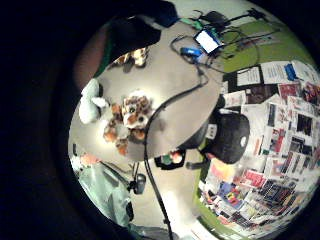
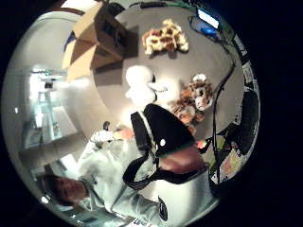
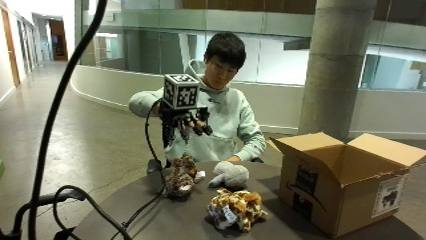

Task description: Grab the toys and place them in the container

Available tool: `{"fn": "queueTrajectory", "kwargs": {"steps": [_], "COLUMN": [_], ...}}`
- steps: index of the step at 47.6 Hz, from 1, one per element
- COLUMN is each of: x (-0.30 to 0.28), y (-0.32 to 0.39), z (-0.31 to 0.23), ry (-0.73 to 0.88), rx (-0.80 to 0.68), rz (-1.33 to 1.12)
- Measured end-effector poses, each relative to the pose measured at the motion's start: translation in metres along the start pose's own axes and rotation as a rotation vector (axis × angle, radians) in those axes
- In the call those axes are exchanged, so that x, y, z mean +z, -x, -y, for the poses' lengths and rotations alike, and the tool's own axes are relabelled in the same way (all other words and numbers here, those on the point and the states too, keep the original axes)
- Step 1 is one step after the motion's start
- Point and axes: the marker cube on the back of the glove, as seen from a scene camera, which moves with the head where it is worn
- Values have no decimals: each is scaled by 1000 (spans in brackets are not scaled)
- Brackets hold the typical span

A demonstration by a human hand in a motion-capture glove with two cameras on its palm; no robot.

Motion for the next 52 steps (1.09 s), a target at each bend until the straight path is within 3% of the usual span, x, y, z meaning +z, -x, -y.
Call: {"fn": "queueTrajectory", "kwargs": {"steps": [19,43,52], "x": [145,162,152], "y": [-10,11,13], "z": [-1,36,48], "ry": [205,-365,-356], "rx": [-11,-47,-22], "rz": [204,181,143]}}
